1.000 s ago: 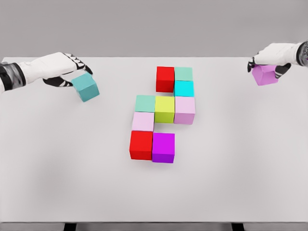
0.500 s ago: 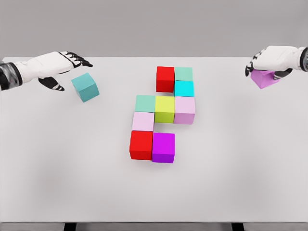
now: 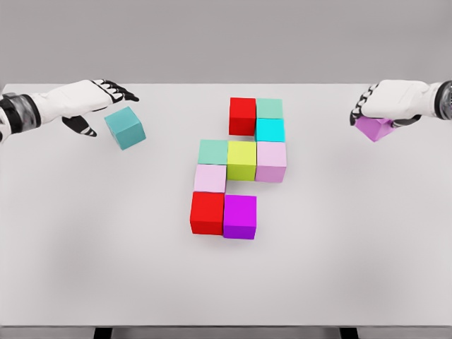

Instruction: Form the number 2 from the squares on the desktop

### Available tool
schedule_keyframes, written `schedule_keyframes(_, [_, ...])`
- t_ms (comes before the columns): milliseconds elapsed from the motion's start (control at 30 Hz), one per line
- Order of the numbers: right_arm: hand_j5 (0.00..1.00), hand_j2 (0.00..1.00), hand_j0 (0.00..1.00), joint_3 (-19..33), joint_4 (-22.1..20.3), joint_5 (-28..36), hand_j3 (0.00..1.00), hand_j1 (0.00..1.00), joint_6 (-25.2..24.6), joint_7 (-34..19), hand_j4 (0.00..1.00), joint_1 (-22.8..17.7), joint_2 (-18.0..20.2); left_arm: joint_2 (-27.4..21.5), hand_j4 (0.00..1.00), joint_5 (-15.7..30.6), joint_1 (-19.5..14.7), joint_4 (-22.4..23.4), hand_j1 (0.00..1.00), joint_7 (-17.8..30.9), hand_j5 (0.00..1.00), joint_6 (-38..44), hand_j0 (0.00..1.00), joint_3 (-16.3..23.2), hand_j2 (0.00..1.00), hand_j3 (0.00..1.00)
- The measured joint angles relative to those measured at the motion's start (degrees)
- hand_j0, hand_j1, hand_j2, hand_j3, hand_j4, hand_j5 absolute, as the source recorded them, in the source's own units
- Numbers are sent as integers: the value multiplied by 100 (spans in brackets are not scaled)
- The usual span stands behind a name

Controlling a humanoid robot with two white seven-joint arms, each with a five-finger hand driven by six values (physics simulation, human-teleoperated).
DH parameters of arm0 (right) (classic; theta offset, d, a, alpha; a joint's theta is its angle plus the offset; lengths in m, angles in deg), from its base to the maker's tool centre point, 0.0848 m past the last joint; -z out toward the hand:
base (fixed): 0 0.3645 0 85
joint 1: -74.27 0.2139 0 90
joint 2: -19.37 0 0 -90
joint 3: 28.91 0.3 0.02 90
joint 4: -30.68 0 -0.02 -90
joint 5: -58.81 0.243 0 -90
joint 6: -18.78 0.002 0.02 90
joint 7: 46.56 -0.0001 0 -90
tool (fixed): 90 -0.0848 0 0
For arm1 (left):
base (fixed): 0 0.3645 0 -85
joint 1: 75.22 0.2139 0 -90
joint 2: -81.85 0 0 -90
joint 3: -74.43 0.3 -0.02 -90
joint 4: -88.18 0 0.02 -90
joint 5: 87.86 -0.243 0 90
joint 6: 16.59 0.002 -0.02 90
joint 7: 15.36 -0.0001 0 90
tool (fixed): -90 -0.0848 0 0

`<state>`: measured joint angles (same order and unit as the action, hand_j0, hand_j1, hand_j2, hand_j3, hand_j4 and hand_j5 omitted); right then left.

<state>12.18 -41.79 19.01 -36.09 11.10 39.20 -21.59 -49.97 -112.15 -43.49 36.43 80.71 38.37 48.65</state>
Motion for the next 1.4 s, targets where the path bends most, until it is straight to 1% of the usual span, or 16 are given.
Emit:
schedule_keyframes(167, [71, 71, 71, -2, -376, 72, 71, 71, 0, -1, 71, -167, 176, 28, 100, -171, -26, 39, 100, -3, 100, 0, 100, -38, 100, 100])
schedule_keyframes(333, [71, 71, 71, -2, -822, 127, 71, 71, 0, -3, 71, -334, 360, 43, 100, -336, 9, 108, 100, -3, 100, 0, 100, -168, 100, 100])
schedule_keyframes(533, [71, 71, 71, -8, -1383, 240, 71, 71, -1, 2, 71, -466, 647, 226, 100, -504, -9, 277, 100, -1, 100, 0, 100, -287, 100, 100])
schedule_keyframes(633, [71, 71, 71, -13, -1622, 268, 71, 71, -1, 1, 71, -519, 764, 343, 100, -585, -9, 359, 100, 1, 100, 0, 100, -289, 100, 100])
schedule_keyframes(833, [71, 71, 71, -35, -2029, 344, 71, 71, -1, 5, 71, -642, 959, 422, 100, -719, -9, 420, 100, 2, 100, 0, 100, -254, 100, 100])
schedule_keyframes(1100, [69, 69, 69, -45, -2509, 363, 69, 69, -2, -1, 69, -791, 1056, 554, 100, -860, -17, 541, 100, 2, 100, 0, 100, -212, 100, 100])
schedule_keyframes(1300, [69, 69, 69, -63, -2760, 404, 69, 69, -2, -2, 69, -905, 1074, 628, 88, -930, -18, 588, 88, 6, 88, 0, 88, -115, 88, 88])
schedule_keyframes(1400, [69, 69, 69, -70, -2828, 419, 69, 69, -2, -2, 69, -914, 1081, 640, 88, -980, -18, 593, 88, 9, 88, 0, 88, -103, 88, 88])
